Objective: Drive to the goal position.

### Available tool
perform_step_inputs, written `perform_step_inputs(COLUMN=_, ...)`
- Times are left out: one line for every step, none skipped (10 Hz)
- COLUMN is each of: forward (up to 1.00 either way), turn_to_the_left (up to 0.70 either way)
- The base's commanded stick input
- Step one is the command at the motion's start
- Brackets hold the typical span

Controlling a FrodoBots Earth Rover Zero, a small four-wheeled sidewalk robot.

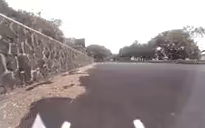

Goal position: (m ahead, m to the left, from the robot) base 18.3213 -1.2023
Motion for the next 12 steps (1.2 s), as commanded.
perform_step_inputs(forward=0.70, turn_to_the_left=0.00)
perform_step_inputs(forward=0.70, turn_to_the_left=0.00)
perform_step_inputs(forward=0.70, turn_to_the_left=0.00)
perform_step_inputs(forward=0.70, turn_to_the_left=0.00)
perform_step_inputs(forward=0.70, turn_to_the_left=0.00)
perform_step_inputs(forward=0.70, turn_to_the_left=0.00)
perform_step_inputs(forward=0.70, turn_to_the_left=0.00)
perform_step_inputs(forward=0.70, turn_to_the_left=0.00)
perform_step_inputs(forward=0.70, turn_to_the_left=-0.27)
perform_step_inputs(forward=0.70, turn_to_the_left=-0.35)
perform_step_inputs(forward=0.70, turn_to_the_left=-0.35)
perform_step_inputs(forward=0.70, turn_to_the_left=-0.35)
